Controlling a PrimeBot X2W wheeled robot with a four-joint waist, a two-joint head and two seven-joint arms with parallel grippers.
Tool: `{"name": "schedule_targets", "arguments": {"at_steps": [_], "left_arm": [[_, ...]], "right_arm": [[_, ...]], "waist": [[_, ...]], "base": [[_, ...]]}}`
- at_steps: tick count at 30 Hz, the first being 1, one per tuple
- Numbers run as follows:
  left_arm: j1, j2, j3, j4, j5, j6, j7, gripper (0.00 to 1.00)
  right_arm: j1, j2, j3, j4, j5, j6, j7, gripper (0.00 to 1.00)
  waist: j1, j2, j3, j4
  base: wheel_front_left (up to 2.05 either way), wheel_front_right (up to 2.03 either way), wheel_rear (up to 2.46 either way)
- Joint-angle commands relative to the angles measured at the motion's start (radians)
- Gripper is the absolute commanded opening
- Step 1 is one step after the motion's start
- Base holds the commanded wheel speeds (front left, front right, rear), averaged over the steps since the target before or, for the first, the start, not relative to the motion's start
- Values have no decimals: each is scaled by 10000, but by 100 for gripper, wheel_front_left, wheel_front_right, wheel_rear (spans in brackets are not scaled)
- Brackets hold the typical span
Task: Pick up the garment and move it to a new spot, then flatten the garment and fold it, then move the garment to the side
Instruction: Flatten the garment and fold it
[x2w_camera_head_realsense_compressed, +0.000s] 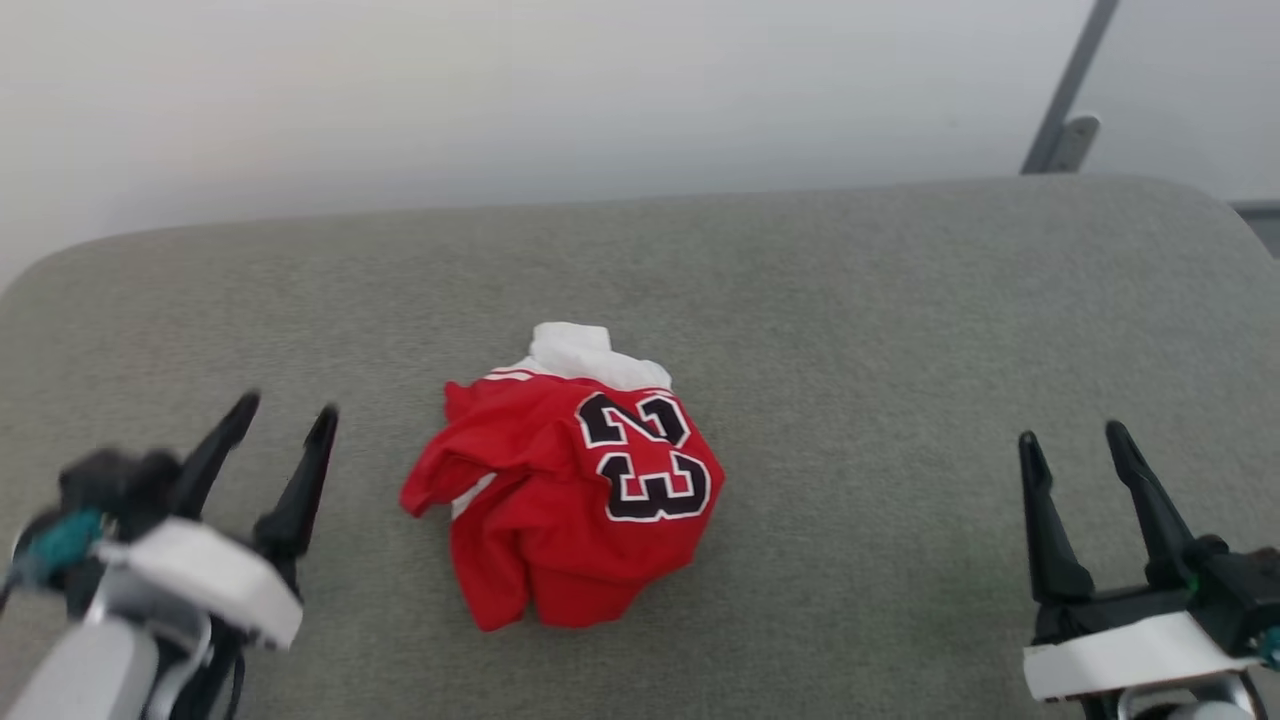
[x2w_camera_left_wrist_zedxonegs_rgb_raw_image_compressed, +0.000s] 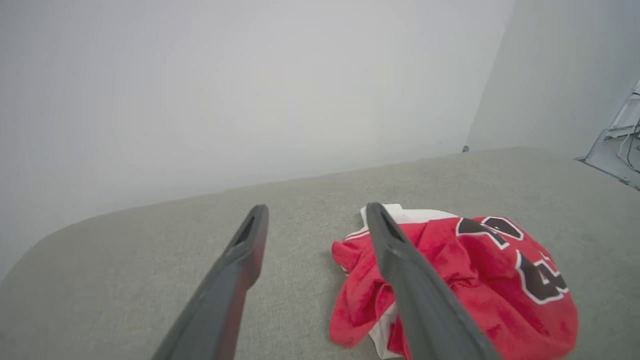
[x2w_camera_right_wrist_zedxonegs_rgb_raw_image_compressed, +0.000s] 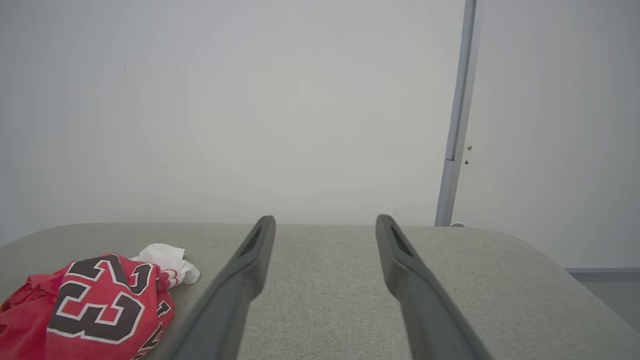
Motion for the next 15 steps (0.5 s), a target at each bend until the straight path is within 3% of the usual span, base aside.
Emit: {"name": "schedule_targets", "arguments": {"at_steps": [1,8,15], "left_arm": [[-333,132,-177,26,-103,-25,132,100],[-2814,1073,-2014,594,-865,-25,1606,100],[-4784,1445,-3442,1441,-1734,-24,2955,100]], "right_arm": [[-141,9,64,-52,-10,-3,-49,100],[-591,163,453,-157,16,-3,-49,100],[-942,334,688,-172,57,-3,-49,100]], "waist": [[0,-1,174,-197],[0,-1,810,-1113],[0,-1,1380,-1812]], "base": [[0,0,0],[0,0,0],[0,0,0]]}}
